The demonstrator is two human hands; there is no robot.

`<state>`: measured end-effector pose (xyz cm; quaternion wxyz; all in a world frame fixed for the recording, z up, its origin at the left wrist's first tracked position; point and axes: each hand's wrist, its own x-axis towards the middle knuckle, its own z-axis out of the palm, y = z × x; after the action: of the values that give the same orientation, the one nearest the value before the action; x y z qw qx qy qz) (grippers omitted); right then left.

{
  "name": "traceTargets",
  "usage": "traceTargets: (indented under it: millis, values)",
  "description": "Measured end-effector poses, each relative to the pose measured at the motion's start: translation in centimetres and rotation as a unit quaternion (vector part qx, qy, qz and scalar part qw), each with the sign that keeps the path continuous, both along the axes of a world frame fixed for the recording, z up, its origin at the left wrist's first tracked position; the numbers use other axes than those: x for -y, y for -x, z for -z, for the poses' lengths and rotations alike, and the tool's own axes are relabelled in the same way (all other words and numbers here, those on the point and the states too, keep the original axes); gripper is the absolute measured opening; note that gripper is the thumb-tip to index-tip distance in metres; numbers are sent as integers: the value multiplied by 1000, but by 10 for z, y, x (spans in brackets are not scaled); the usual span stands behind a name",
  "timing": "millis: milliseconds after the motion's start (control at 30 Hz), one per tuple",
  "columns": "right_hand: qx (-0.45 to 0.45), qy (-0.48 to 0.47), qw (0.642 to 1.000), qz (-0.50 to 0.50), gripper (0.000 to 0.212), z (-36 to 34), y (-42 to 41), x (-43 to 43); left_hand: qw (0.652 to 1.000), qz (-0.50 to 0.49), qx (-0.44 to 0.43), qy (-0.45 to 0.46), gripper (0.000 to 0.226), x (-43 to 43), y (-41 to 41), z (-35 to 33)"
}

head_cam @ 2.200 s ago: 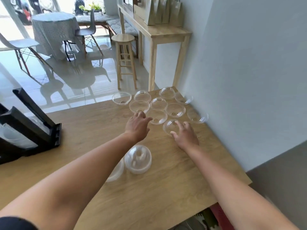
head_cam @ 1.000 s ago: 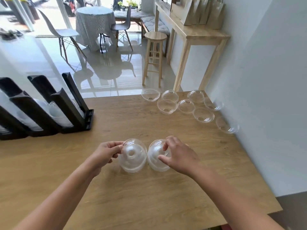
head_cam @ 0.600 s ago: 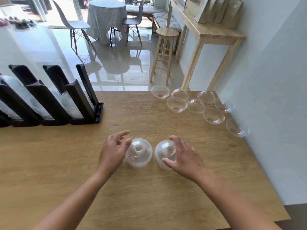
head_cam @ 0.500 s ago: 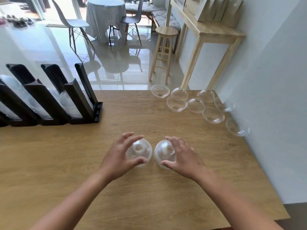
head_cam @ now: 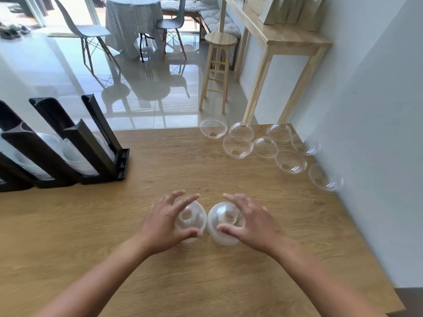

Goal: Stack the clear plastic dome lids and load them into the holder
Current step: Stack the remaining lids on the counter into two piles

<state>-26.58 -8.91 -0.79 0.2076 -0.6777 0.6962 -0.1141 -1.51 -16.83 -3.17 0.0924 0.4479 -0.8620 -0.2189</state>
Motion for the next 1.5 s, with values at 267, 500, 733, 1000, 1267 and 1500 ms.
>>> traceTargets:
  millis: [267,500,733,1000,1267,1500]
  values:
    - [-64,127,983,119,56,-4,52,106,994,-51,-21,98,44,121,70,-35]
    - [-205,81,973,67,50,20,62,149,977,4,117,180,58,200,127,-18]
    - [-191,106,974,63,26,25,63,150,981,1,113,160,30,216,135,1]
    - [-153,161,973,65,16,17,60,134,976,6,138,171,34,207,141,4]
    - [-115,174,973,96,17,6,64,110,977,-13,102,187,21,198,149,6]
    - [62,209,959,179,10,-7,57,89,985,-120,-121,9,8,162,135,-28]
